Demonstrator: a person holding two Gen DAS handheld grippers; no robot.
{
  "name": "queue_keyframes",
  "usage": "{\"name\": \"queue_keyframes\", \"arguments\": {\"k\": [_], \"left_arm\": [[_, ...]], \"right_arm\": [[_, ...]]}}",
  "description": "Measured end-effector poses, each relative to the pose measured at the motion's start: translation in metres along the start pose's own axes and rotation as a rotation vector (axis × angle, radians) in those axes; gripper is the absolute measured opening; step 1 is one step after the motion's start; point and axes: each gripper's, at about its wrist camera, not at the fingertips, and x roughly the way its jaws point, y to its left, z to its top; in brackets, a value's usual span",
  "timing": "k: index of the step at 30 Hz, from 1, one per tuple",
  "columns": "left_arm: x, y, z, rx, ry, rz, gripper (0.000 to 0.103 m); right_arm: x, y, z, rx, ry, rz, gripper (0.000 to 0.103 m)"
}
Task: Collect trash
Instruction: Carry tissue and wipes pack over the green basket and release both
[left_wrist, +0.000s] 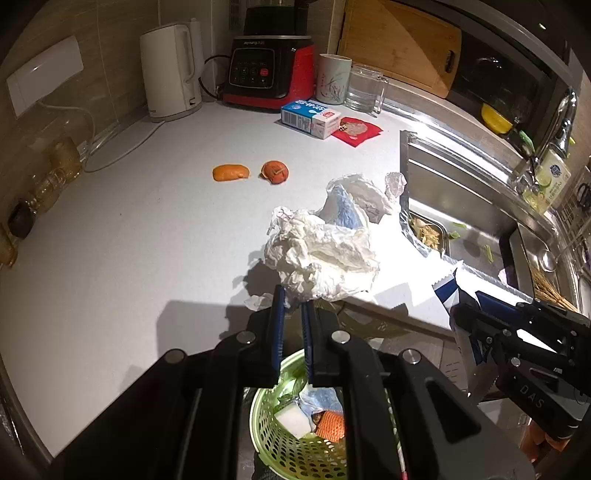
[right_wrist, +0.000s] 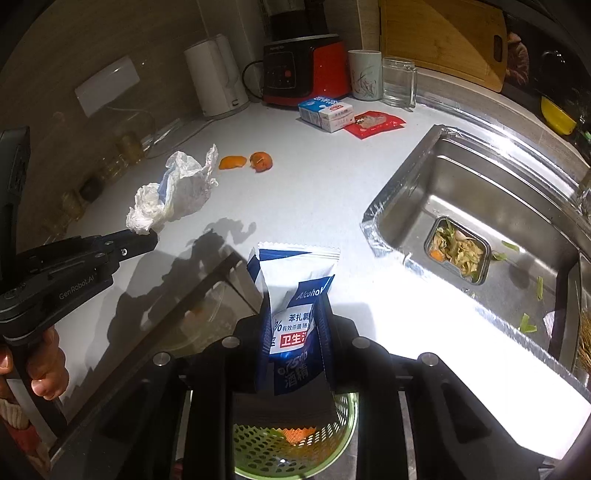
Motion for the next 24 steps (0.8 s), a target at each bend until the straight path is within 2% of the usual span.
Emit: {"name": "queue_keyframes", "arguments": {"k": [8, 12, 17, 24], "left_arm": [[-0.013, -0.016, -0.052, 0.013, 0.018, -0.022, 0.009], [-0.005, -0.017, -0.080, 0.017, 0.036, -0.036, 0.009], [0.021, -0.018, -0.122, 0.016, 0.078, -0.046, 0.009], [0.061, -0.012, -0.167, 0.000, 0.150, -0.020, 0.009]], "right_arm": [[-0.011, 0.009, -0.050, -0.058, 0.024, 0.028, 0.024], [0.015, 0.017, -0.085, -0.118, 0.081, 0.049, 0.025], [0.058, 0.016, -0.126, -0.110, 0.174, 0.086, 0.025], [0.097, 0.019, -0.152, -0.156, 0.234, 0.069, 0.025]]}}
